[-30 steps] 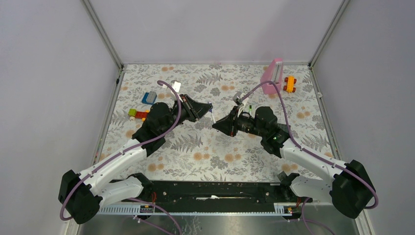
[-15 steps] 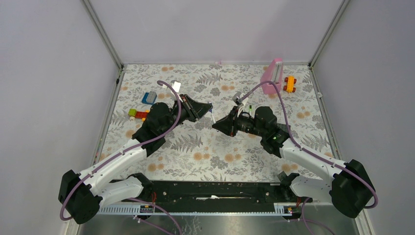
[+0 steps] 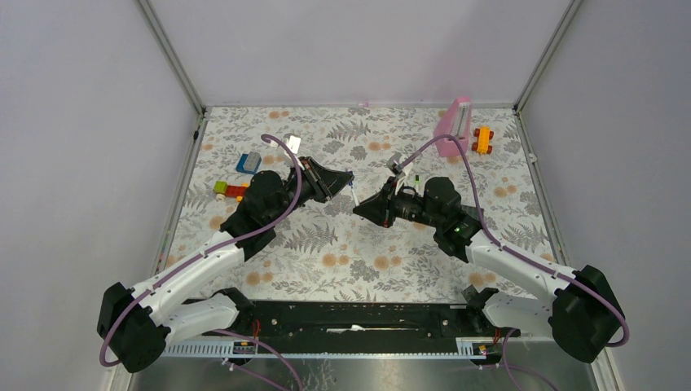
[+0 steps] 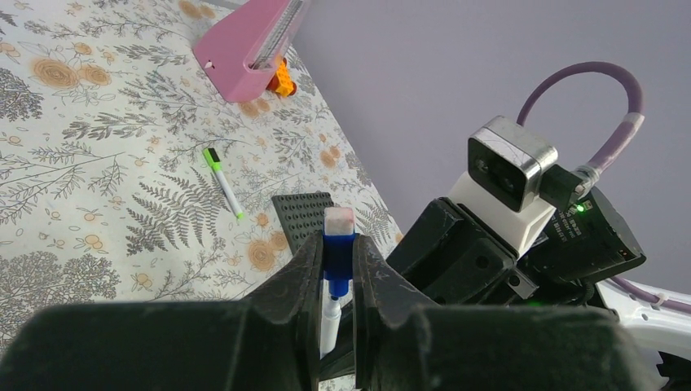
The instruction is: Insert the pens into the pen caps
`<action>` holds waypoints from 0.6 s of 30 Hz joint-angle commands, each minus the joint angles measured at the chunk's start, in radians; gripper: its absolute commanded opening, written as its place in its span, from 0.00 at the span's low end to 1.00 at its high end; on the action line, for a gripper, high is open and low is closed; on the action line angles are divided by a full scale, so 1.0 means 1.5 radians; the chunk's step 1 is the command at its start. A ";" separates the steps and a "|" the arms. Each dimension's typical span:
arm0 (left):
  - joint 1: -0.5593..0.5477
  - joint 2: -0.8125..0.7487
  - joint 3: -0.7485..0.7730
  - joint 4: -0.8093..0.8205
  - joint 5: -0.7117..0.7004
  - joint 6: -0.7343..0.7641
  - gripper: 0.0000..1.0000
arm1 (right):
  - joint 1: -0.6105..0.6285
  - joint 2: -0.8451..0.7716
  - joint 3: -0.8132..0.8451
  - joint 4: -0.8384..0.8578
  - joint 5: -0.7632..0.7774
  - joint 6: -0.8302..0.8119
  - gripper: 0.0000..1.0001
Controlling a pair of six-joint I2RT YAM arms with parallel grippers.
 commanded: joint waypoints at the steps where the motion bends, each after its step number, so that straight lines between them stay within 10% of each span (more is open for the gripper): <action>1: 0.003 -0.002 0.003 0.052 -0.015 -0.007 0.00 | 0.010 0.004 0.030 0.023 -0.015 0.001 0.00; 18: 0.003 -0.001 -0.008 0.057 -0.024 -0.010 0.00 | 0.011 0.002 0.036 0.016 -0.008 -0.004 0.00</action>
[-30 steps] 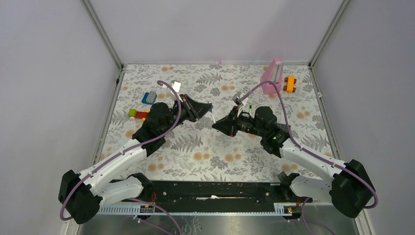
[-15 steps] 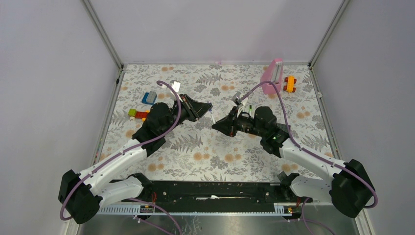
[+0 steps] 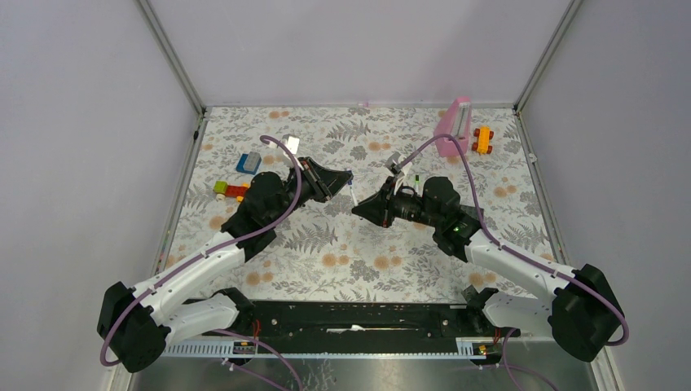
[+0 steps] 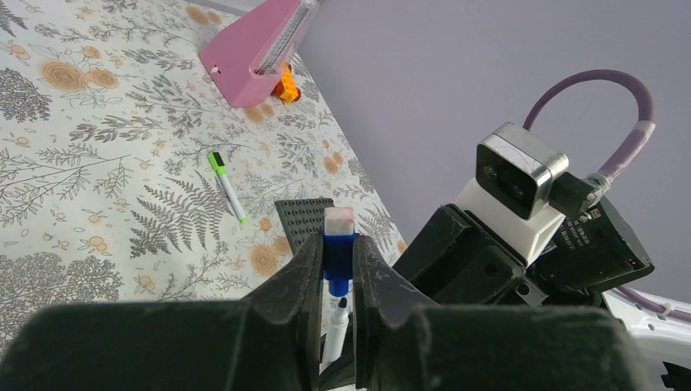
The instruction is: Insert the pens into the pen caps
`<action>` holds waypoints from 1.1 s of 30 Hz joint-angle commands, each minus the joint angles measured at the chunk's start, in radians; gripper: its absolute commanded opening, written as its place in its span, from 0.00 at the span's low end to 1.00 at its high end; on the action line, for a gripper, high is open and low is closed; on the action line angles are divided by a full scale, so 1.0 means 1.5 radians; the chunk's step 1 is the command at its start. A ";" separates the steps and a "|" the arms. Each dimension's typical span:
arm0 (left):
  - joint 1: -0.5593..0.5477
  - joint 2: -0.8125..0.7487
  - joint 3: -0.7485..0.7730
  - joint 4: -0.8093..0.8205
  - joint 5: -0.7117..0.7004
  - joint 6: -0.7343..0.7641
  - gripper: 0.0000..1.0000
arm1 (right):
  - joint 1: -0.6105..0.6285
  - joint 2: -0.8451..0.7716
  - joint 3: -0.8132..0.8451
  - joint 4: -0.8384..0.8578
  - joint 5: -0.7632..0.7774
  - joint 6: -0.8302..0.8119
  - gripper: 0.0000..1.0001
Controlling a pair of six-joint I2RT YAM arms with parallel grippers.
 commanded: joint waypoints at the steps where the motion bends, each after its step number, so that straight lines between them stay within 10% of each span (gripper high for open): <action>1: 0.003 -0.001 0.001 0.042 -0.008 -0.003 0.00 | 0.006 -0.003 0.030 0.015 -0.006 -0.004 0.00; 33: 0.003 -0.004 -0.016 0.051 0.008 -0.009 0.00 | 0.008 0.014 0.046 0.014 0.032 0.007 0.00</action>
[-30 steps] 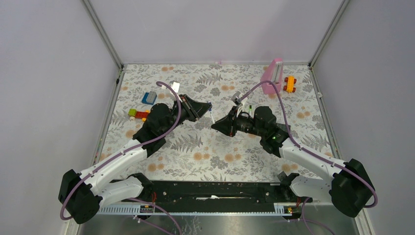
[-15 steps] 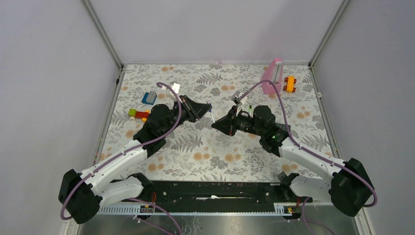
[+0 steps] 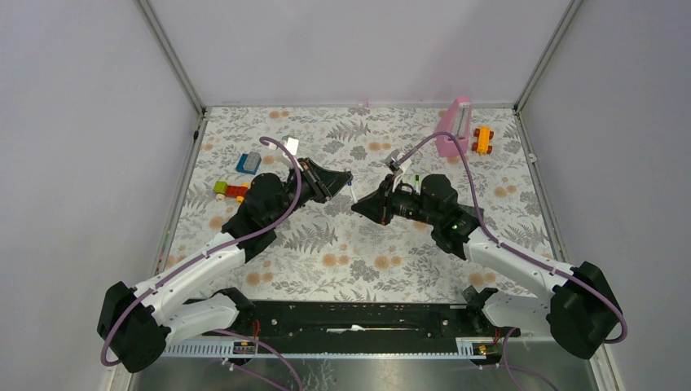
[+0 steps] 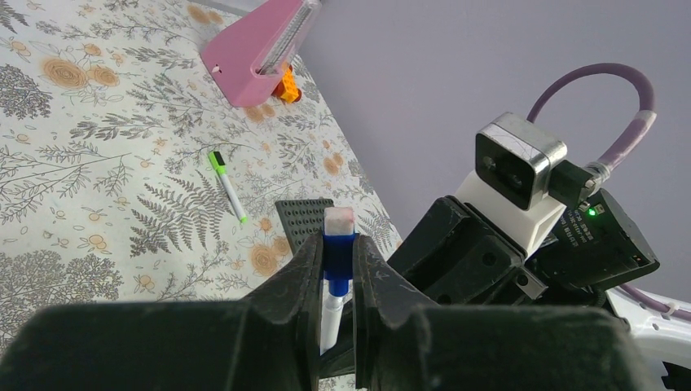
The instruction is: Insert the pens into the pen caps
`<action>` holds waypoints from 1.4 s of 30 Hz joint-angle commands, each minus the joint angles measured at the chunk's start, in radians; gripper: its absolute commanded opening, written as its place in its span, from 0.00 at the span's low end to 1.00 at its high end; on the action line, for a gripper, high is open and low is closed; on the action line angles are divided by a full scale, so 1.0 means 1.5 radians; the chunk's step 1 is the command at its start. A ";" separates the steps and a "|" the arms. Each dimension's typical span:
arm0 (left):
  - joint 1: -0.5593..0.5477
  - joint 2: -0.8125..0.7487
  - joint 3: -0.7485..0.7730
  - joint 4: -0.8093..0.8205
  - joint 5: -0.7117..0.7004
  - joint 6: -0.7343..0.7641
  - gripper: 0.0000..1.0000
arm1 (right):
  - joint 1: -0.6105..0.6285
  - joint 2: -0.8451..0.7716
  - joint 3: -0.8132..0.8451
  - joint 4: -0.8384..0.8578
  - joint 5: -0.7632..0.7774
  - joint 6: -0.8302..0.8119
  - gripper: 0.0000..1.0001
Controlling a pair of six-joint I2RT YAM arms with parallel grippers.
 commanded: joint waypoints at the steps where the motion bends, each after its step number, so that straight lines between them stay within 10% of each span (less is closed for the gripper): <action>1: 0.003 -0.004 -0.005 0.038 0.010 -0.002 0.00 | 0.006 0.001 0.030 0.032 0.009 0.006 0.00; 42: 0.003 -0.024 -0.019 0.048 0.023 -0.010 0.00 | 0.008 0.016 0.045 0.075 0.030 0.046 0.00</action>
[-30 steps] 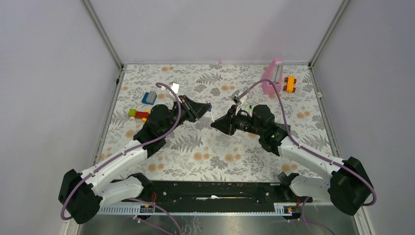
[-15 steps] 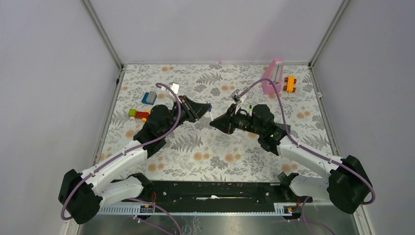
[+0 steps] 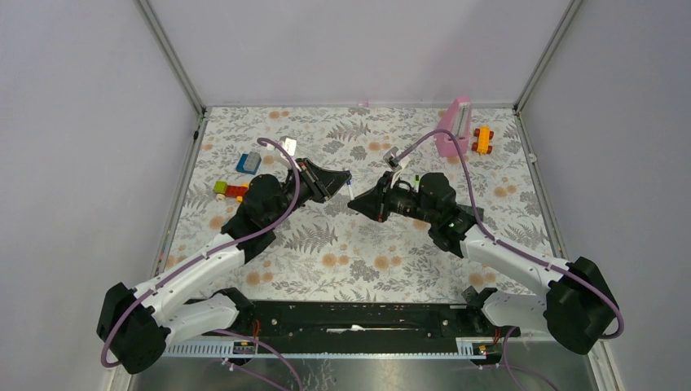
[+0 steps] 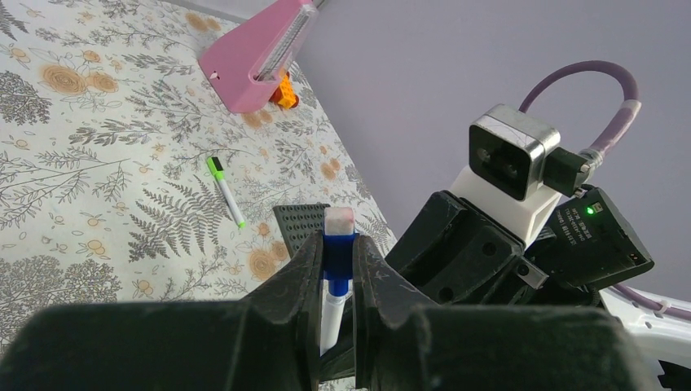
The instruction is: Insert the pens into the pen caps
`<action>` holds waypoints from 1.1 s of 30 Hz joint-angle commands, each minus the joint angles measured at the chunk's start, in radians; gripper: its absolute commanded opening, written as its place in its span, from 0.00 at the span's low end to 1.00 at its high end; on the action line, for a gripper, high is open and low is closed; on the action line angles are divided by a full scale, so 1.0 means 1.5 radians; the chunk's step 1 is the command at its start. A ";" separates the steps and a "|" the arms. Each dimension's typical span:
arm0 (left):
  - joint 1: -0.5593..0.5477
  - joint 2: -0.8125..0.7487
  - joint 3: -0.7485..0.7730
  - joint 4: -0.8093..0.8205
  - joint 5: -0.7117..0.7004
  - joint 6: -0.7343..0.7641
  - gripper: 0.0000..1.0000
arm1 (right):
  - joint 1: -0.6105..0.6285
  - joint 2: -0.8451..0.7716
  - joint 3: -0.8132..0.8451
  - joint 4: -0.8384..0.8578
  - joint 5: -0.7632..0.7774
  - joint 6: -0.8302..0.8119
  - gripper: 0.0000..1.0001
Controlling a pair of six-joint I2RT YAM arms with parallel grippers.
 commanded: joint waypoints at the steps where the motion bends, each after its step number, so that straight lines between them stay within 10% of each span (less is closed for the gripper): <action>1: -0.001 -0.020 -0.008 0.029 0.020 -0.004 0.00 | 0.005 -0.008 0.037 0.034 0.036 0.003 0.00; 33: -0.001 -0.005 0.088 -0.140 -0.008 0.028 0.00 | 0.004 0.061 0.287 -0.172 0.209 -0.073 0.00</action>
